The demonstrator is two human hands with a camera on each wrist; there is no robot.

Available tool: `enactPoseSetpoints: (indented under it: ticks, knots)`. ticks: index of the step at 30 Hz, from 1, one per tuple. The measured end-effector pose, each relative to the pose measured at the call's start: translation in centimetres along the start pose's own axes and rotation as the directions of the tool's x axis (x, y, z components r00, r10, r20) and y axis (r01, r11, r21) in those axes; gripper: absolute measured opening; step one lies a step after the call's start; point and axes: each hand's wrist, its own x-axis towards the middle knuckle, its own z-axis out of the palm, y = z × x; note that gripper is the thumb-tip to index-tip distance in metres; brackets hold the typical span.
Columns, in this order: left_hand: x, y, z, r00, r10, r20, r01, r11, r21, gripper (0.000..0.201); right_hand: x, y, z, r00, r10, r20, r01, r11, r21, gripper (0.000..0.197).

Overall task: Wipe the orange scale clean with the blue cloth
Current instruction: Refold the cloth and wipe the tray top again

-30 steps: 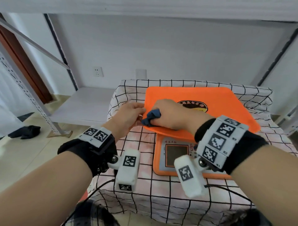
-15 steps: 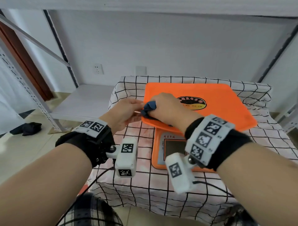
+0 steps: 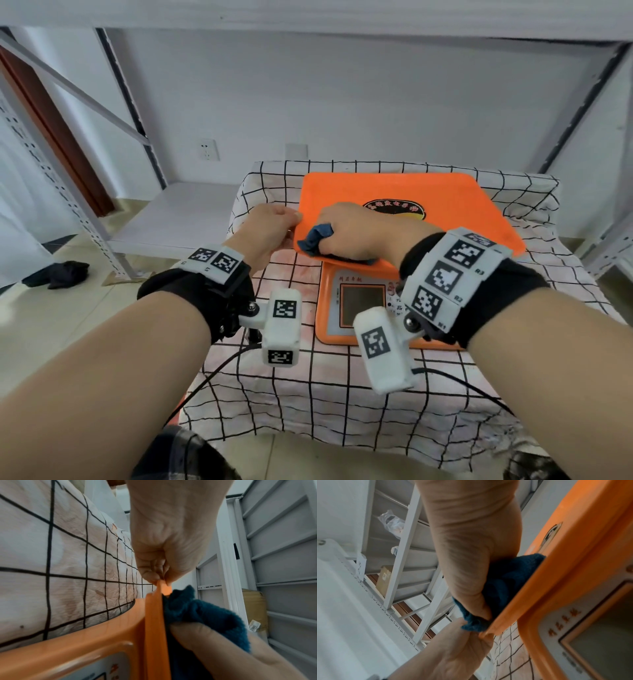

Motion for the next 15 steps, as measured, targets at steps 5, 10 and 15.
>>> enactPoseSetpoints:
  ticks: [5,10,15]
  knots:
    - [-0.4,0.1,0.8,0.994,0.047,-0.097,-0.038,0.995,0.087,0.016,-1.8,2.3,-0.2,0.999,0.034,0.012,-0.032,0.995,-0.095,0.026]
    - [-1.6,0.1,1.6,0.966,0.140,-0.219,-0.092,0.972,0.214,0.026,-4.9,4.9,-0.1,0.993,0.100,-0.065,-0.108,0.986,-0.128,0.015]
    - [-3.2,0.1,2.0,0.948,0.199,-0.249,-0.113,0.940,0.321,0.031,-8.3,6.7,-0.5,0.967,0.171,-0.189,-0.218,0.940,-0.264,0.038]
